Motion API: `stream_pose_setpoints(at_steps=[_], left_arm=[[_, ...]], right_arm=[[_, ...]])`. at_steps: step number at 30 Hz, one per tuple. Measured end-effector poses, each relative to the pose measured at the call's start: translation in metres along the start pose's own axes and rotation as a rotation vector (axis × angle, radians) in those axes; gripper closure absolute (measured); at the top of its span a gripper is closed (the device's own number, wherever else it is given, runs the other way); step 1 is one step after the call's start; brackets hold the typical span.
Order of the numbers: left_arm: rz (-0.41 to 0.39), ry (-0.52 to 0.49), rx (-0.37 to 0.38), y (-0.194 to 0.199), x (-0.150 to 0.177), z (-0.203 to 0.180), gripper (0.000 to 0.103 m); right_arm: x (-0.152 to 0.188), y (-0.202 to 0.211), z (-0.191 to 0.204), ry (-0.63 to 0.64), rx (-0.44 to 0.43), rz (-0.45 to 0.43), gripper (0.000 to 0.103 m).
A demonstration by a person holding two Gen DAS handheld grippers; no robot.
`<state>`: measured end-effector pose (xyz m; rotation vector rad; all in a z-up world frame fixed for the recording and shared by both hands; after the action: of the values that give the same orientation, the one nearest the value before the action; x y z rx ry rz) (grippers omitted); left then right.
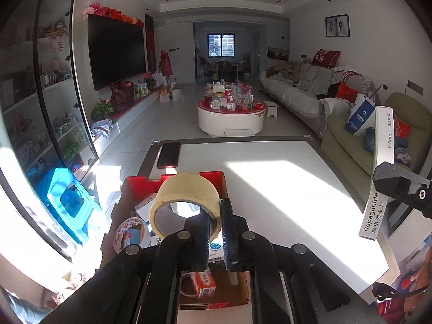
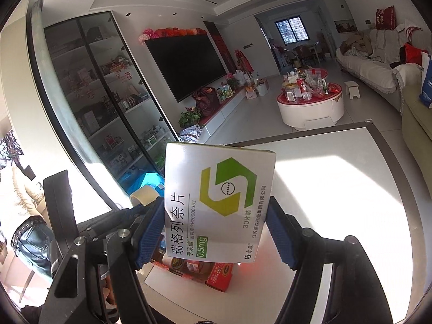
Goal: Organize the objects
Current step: 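Carry the masking tape and Repaglinide box with both tools over the tray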
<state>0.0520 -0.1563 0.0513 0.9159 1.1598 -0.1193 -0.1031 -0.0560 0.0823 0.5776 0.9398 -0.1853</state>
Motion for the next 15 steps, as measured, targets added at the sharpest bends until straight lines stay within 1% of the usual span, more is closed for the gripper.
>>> stream_pose_setpoints(at_steps=[6, 11, 15], left_arm=[[-0.004, 0.051, -0.046, 0.003, 0.006, 0.046, 0.096], [-0.005, 0.072, -0.072, 0.004, 0.010, 0.069, 0.096], [-0.022, 0.082, -0.083, 0.009, 0.008, 0.082, 0.096]], right_arm=[[-0.001, -0.014, 0.047, 0.053, -0.044, 0.005, 0.031], [0.002, -0.027, 0.078, 0.090, -0.075, 0.024, 0.030], [0.003, -0.032, 0.095, 0.113, -0.090, 0.029, 0.030]])
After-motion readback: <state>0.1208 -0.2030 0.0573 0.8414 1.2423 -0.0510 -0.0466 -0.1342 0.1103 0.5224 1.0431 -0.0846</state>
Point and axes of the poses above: each gripper's, at about its wrist camera, not at the fingertips, and y roughly against the way its jaws point, z to its left, x to its underside, the point moved 5 cm from there along -y, roughly the way its jaws point, and after that the axes turned 8 degrees about -x, right-handed, at the moved point
